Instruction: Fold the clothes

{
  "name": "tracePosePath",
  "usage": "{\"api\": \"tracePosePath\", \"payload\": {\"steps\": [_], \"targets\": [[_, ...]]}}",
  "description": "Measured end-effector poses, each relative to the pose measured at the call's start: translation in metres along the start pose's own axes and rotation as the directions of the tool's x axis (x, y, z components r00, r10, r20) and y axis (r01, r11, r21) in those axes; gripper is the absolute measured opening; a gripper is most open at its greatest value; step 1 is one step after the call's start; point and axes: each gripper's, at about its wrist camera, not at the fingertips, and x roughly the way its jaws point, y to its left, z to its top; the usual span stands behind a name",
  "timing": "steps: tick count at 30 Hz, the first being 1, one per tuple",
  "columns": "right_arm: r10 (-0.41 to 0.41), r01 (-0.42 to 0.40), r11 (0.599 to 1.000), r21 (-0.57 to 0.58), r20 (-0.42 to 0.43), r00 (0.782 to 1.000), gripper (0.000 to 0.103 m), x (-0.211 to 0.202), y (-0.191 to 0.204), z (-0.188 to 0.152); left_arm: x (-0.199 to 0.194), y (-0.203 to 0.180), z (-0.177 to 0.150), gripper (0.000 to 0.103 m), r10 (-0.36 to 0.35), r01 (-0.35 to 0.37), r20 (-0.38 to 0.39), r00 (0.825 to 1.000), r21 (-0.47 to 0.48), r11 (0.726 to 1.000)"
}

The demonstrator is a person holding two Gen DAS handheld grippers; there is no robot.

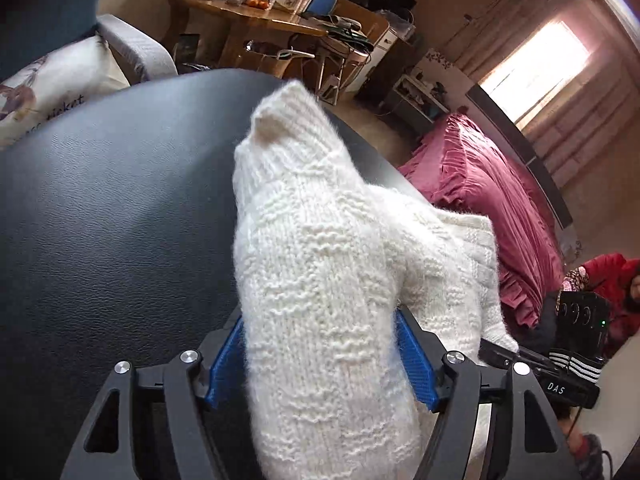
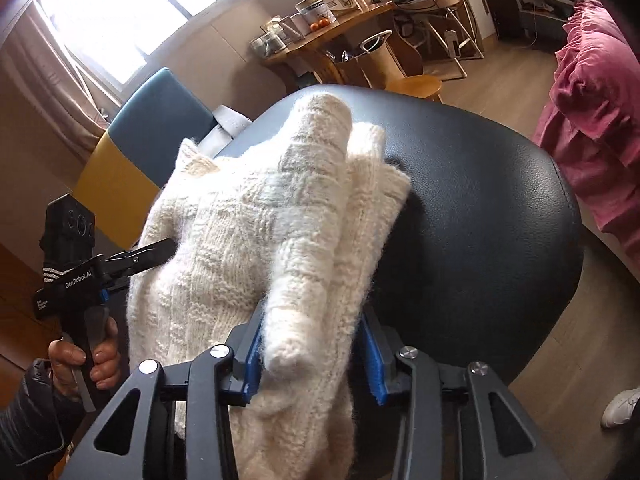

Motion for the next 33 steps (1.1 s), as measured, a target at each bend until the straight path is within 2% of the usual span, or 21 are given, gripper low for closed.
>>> {"api": "tracePosePath", "payload": {"steps": [3,5,7,11,13,15,16,17,18,20,22,25,27,30,32,33], "targets": [[-0.055,0.059,0.997,-0.055,0.071,0.996,0.041,-0.024,0.019,0.005,-0.032,-0.004,-0.007,0.072,0.065,-0.068,0.086,0.994,0.033,0.997],[-0.11,0.136,0.981,-0.135,0.186,0.976,0.044,-0.046,0.041,0.018,-0.05,-0.007,-0.008,0.072,0.089,-0.097,0.146,0.985,0.052,0.994],[-0.105,0.172,0.953,-0.248,0.258,0.96,0.045,-0.055,0.068,0.028,-0.051,-0.017,-0.007,0.073,0.079,-0.094,0.163,0.983,0.084,0.992],[-0.063,0.159,0.874,-0.459,0.217,0.974,0.045,-0.03,0.112,0.033,-0.048,-0.044,-0.006,0.074,0.067,-0.095,0.178,0.982,0.154,0.983],[-0.119,0.183,0.834,-0.521,0.154,0.981,0.045,-0.003,0.118,0.03,-0.029,-0.059,-0.004,0.074,0.086,-0.109,0.132,0.988,0.186,0.977],[-0.188,0.187,0.844,-0.502,0.05,0.981,0.043,0.027,0.094,0.022,-0.007,-0.059,-0.013,0.074,0.12,-0.135,0.084,0.989,0.198,0.971],[-0.194,0.183,0.853,-0.488,0.028,0.981,0.041,0.036,0.081,0.016,0.004,-0.057,-0.02,0.074,0.164,-0.175,0.068,0.984,0.212,0.961],[-0.16,0.169,0.863,-0.476,0.058,0.985,0.041,0.036,0.07,0.009,0.014,-0.056,-0.025,0.074,0.186,-0.194,0.057,0.981,0.22,0.956],[-0.138,0.159,0.872,-0.462,0.08,0.987,0.042,0.036,0.062,0.004,0.014,-0.055,-0.031,0.076,0.192,-0.207,0.09,0.977,0.222,0.953],[-0.132,0.161,0.886,-0.436,0.096,0.987,0.042,0.037,0.06,0.003,0.015,-0.056,-0.034,0.077,0.205,-0.226,0.118,0.972,0.21,0.951],[-0.144,0.18,0.882,-0.434,0.116,0.983,0.041,0.037,0.062,0.002,0.013,-0.058,-0.031,0.079,0.237,-0.257,0.127,0.963,0.177,0.95],[-0.159,0.204,0.901,-0.384,0.145,0.977,0.041,0.028,0.07,0.001,0.001,-0.063,-0.031,0.085,0.355,-0.373,0.154,0.922,0.113,0.921],[-0.181,0.236,0.914,-0.329,0.189,0.965,0.042,0.011,0.081,0.001,-0.015,-0.067,-0.034,0.086,0.436,-0.456,0.195,0.879,0.068,0.888],[-0.243,0.315,0.908,-0.277,0.266,0.933,0.043,-0.011,0.104,0.002,-0.043,-0.073,-0.043,0.1,0.476,-0.495,0.246,0.844,0.018,0.869],[-0.284,0.359,0.898,-0.254,0.287,0.915,0.043,-0.017,0.118,0.0,-0.06,-0.08,-0.049,0.102,0.505,-0.526,0.276,0.818,0.001,0.851],[-0.29,0.363,0.898,-0.249,0.288,0.913,0.043,-0.019,0.124,-0.001,-0.068,-0.083,-0.054,0.102,0.507,-0.53,0.287,0.813,0.003,0.848]]}}
